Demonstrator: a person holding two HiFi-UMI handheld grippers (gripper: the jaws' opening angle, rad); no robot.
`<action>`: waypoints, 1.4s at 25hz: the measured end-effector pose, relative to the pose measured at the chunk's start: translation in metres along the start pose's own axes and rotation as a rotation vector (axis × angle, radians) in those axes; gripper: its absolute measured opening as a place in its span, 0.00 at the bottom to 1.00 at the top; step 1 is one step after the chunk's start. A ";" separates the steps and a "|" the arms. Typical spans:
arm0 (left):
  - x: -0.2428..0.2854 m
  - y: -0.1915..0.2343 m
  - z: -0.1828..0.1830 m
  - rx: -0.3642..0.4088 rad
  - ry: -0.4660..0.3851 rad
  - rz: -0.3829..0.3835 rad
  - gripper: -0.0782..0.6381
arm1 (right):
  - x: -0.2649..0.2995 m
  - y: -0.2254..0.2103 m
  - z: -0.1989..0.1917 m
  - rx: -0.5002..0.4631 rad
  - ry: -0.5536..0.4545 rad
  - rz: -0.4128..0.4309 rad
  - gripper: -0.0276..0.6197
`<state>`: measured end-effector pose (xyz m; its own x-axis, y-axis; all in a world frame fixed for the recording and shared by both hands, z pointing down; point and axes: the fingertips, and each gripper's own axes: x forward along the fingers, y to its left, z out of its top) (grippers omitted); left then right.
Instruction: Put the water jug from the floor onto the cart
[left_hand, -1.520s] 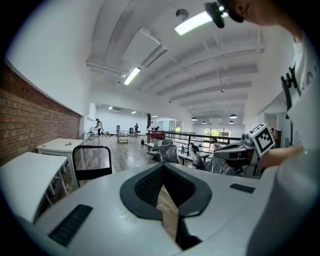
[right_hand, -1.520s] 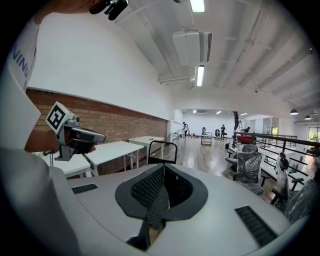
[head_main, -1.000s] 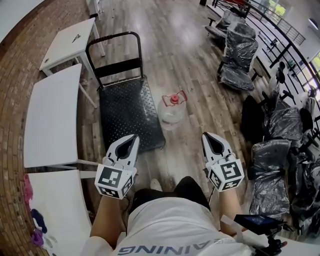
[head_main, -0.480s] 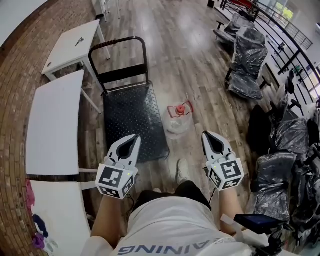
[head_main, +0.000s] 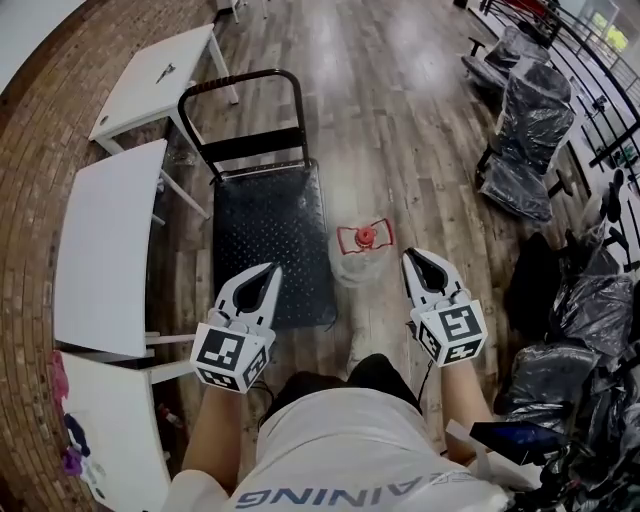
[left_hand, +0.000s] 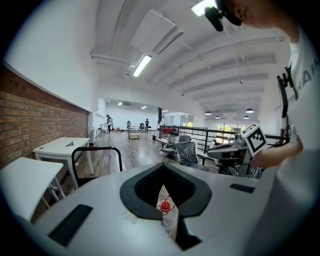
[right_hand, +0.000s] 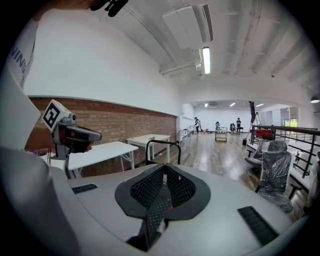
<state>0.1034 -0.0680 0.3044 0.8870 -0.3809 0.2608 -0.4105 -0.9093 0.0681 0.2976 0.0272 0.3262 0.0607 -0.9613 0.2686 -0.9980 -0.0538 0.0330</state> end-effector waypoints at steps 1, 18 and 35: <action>0.010 0.000 0.001 -0.006 0.001 0.012 0.11 | 0.010 -0.010 -0.003 0.004 0.009 0.016 0.05; 0.085 0.058 -0.079 -0.060 0.158 0.109 0.11 | 0.166 -0.069 -0.134 0.068 0.261 0.073 0.21; 0.094 0.111 -0.166 -0.147 0.246 0.202 0.11 | 0.275 -0.064 -0.309 -0.012 0.456 0.111 0.46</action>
<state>0.1064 -0.1768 0.4963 0.7143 -0.4828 0.5066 -0.6148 -0.7788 0.1247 0.3834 -0.1500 0.6952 -0.0422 -0.7443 0.6665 -0.9988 0.0483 -0.0093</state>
